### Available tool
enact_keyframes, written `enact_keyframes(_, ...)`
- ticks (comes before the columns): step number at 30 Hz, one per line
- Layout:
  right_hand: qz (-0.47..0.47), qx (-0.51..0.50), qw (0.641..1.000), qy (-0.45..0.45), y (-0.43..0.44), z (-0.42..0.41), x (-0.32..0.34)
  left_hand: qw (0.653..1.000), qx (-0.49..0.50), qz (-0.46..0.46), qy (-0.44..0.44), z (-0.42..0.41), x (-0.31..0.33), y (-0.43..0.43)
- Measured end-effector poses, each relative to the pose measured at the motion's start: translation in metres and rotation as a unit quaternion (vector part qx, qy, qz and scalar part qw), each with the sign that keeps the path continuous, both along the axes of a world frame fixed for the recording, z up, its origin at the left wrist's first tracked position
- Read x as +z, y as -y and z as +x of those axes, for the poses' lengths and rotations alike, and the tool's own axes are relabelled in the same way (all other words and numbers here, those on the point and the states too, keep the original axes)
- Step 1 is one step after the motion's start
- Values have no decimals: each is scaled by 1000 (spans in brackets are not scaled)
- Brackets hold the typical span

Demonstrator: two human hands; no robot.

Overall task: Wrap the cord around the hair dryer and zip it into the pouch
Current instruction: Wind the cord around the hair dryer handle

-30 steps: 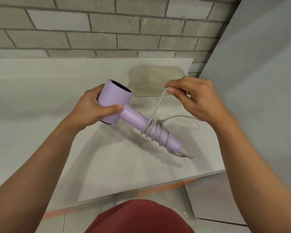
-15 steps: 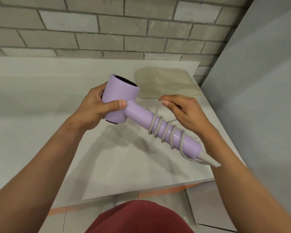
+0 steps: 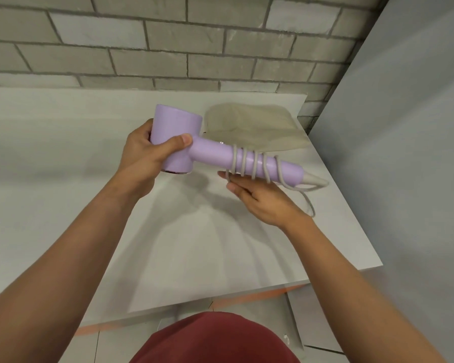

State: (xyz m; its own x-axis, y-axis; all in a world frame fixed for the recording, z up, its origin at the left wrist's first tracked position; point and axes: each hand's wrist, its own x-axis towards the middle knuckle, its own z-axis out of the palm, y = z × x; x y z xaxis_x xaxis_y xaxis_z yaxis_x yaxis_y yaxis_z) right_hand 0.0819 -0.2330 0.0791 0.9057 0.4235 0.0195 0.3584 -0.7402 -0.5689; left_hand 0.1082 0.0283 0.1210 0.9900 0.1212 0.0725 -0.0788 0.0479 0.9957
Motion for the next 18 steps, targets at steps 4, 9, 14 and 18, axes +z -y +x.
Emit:
enact_keyframes(4, 7, 25, 999, -25, -12, -10, 19, 997, 71, 21, -18, 5, -5, 2)
enact_keyframes(9, -8, 77, 996, -39, -11, -24, 40, 988, 138, 71, -23, 10, -14, -5)
enact_keyframes(14, 4, 81, 993, -88, -9, -35, 59, 977, 158, 144, -18, 10, -24, -13)
enact_keyframes(18, 21, 119, 991, -56, 3, -39, 76, 961, 161, 224, 8, 8, -26, -18)
